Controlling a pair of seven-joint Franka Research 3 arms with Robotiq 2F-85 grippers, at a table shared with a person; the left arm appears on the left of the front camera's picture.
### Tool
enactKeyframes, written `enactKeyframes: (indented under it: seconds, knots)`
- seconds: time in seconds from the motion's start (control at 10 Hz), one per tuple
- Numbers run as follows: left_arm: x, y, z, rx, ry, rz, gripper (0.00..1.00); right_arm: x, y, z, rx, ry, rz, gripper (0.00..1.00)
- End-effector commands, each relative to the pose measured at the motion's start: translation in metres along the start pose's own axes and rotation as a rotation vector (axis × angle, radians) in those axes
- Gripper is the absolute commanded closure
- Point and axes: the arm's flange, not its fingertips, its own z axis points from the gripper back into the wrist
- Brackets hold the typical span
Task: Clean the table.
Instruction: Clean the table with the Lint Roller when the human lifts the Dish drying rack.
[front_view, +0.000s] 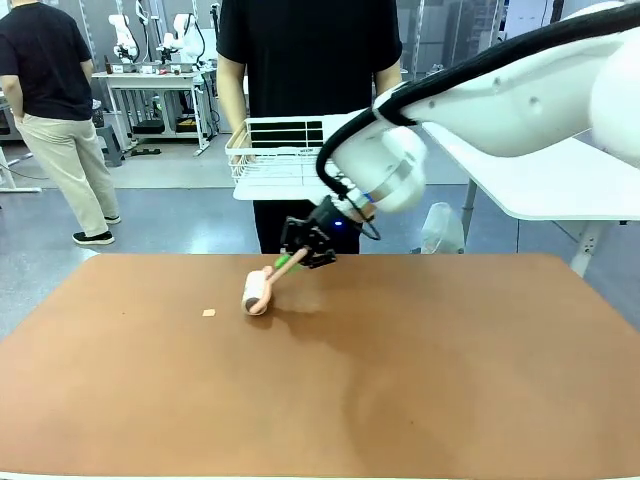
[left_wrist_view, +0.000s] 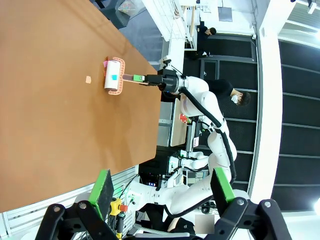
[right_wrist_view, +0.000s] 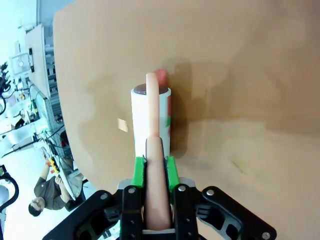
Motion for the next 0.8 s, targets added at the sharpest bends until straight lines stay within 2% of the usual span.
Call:
enactKeyframes:
  seconds: [0.0,0.2,0.4,0.5,0.7]
  knots:
    - [-0.002,-0.002,0.003,-0.006,-0.002,-0.008,0.00,0.017,0.040,-0.068,-0.081,0.150,-0.012,0.79]
    - [-0.002,-0.002,0.003,-0.006,-0.002,-0.008,0.00,0.017,0.066,-0.096,-0.132,0.212,0.033,0.79]
    - [-0.002,-0.002,0.003,-0.006,-0.002,-0.008,0.00,0.018,0.087,-0.112,-0.146,0.214,0.033,0.79]
    - [-0.002,-0.002,0.003,-0.006,-0.002,-0.008,0.00,0.018,0.095,-0.119,-0.153,0.191,0.031,0.79]
    - [-0.002,-0.002,0.003,-0.006,-0.002,-0.008,0.00,0.019,0.103,-0.119,-0.085,0.147,0.005,0.79]
